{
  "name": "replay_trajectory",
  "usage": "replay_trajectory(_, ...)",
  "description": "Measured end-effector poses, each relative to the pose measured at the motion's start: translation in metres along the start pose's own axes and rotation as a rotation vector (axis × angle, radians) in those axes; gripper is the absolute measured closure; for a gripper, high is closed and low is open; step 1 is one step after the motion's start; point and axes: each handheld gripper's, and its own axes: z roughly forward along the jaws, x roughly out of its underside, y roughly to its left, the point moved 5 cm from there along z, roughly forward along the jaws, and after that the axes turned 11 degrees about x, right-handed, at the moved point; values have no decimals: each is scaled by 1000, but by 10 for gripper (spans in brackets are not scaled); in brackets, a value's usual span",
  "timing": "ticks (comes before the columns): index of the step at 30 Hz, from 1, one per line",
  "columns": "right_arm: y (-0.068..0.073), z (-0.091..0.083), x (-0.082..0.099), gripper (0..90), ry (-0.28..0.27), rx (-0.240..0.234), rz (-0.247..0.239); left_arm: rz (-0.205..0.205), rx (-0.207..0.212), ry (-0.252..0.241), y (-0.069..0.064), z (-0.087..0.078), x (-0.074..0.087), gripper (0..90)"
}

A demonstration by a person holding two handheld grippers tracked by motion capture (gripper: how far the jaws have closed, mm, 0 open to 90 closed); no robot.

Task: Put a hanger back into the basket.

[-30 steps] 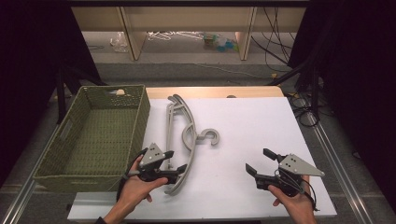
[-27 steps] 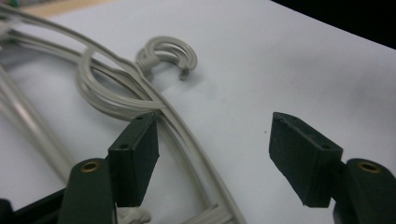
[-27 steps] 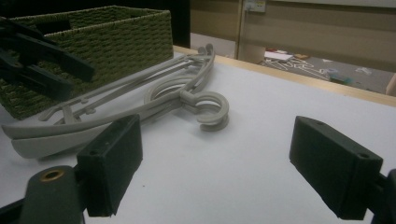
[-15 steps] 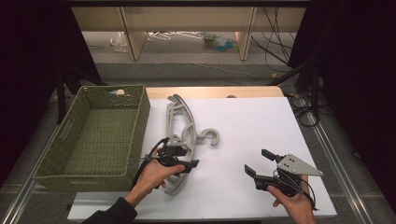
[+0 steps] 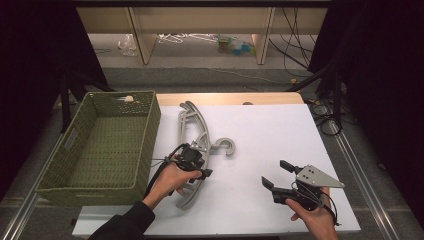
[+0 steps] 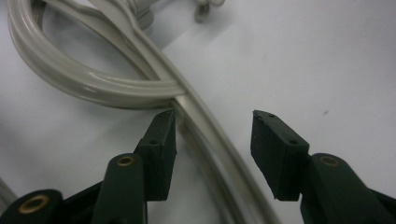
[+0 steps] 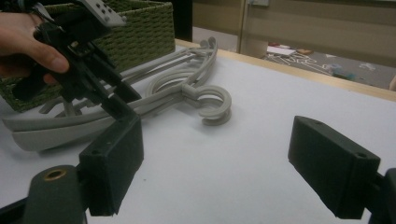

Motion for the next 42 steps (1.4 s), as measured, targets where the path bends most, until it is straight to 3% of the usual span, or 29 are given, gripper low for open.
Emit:
replay_trajectory(1,0,0,0,192,-2,0,3,2,12,25,2,-1,1,521)
replay_trajectory(3,1,0,0,192,-2,-13,13,-3,39,25,5,0,-1,581)
replay_trajectory(7,0,0,0,192,5,-3,0,-8,52,19,8,-1,-5,603)
replay_trajectory(13,0,0,1,192,5,-14,15,-55,78,2,15,2,-9,604)
replay_trajectory(19,-1,-2,0,194,10,-2,8,-90,102,-6,17,-3,-6,665)
replay_trajectory(22,0,-2,0,194,2,-9,15,-113,91,-36,14,-7,-6,679)
replay_trajectory(24,0,-2,-1,194,-6,-11,14,-80,80,-26,13,-15,-5,691)
replay_trajectory(26,0,-2,-1,193,-2,-10,11,-82,80,-41,12,-22,-4,734)
replay_trajectory(27,0,-2,-1,193,-2,-12,11,-118,70,-91,10,-24,-5,752)
replay_trajectory(29,0,-2,-1,193,0,-14,11,-113,77,-109,11,-33,-4,771)
replay_trajectory(30,0,-3,-1,193,-1,-13,9,-130,79,-139,11,-37,-4,805)
replay_trajectory(32,0,-3,-1,193,-1,-13,10,-110,71,-154,13,-44,-4,792)
replay_trajectory(34,1,-2,-1,192,0,-17,12,-135,77,-196,13,-49,-5,808)
replay_trajectory(42,0,-2,0,192,1,-9,17,-95,45,-135,19,-44,2,814)
